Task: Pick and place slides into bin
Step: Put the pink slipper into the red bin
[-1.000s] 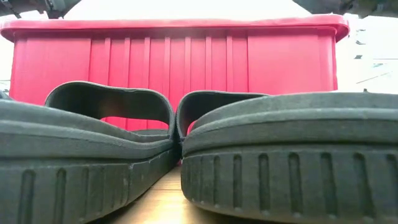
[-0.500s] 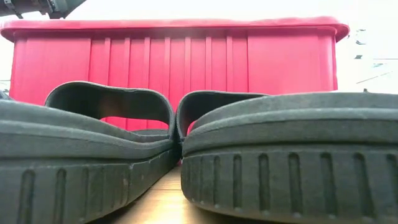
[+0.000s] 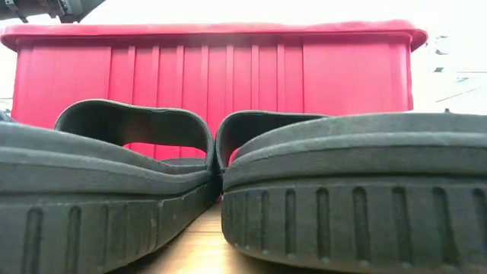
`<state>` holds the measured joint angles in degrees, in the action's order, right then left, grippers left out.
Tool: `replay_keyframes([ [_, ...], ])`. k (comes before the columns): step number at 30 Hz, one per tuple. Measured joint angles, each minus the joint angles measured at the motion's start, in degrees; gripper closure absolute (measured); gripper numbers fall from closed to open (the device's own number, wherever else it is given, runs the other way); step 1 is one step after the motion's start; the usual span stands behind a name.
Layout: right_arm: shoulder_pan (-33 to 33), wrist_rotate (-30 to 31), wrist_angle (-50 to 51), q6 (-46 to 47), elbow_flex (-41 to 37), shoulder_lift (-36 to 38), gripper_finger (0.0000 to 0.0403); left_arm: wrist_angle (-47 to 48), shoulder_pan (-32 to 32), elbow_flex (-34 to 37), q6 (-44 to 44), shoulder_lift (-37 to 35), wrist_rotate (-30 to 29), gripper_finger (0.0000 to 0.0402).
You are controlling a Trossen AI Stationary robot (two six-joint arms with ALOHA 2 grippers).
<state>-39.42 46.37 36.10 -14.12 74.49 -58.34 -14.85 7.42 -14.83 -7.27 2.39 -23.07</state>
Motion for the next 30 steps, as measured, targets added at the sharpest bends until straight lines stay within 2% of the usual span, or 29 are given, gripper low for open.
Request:
replay_keyframes([
  [5,-4.83,4.57,10.55,9.41,5.85,-7.12,0.0264,0.00,0.00,0.00,0.00,0.00,0.00,0.0213],
  [13,-8.31,4.18,26.69,24.46,9.70,-16.88,0.0264,0.00,0.00,0.00,-0.64,0.00,-0.02,0.0213],
  [18,-8.39,-1.54,35.79,34.50,12.96,-23.17,0.0264,0.00,0.00,0.02,-1.50,0.00,-0.05,0.0213],
  [24,-8.32,-13.91,41.24,42.90,15.06,-28.89,0.0264,-0.40,0.00,0.02,-2.65,-0.02,-0.09,0.0213],
  [27,-8.32,-17.46,41.24,45.36,15.06,-30.15,0.0264,-0.46,0.00,0.02,-3.03,-0.02,-0.19,0.0213],
  [30,-8.28,-18.28,41.35,48.46,15.06,-30.45,0.0264,-0.86,0.00,0.02,-3.11,-0.02,-1.10,0.0213],
])
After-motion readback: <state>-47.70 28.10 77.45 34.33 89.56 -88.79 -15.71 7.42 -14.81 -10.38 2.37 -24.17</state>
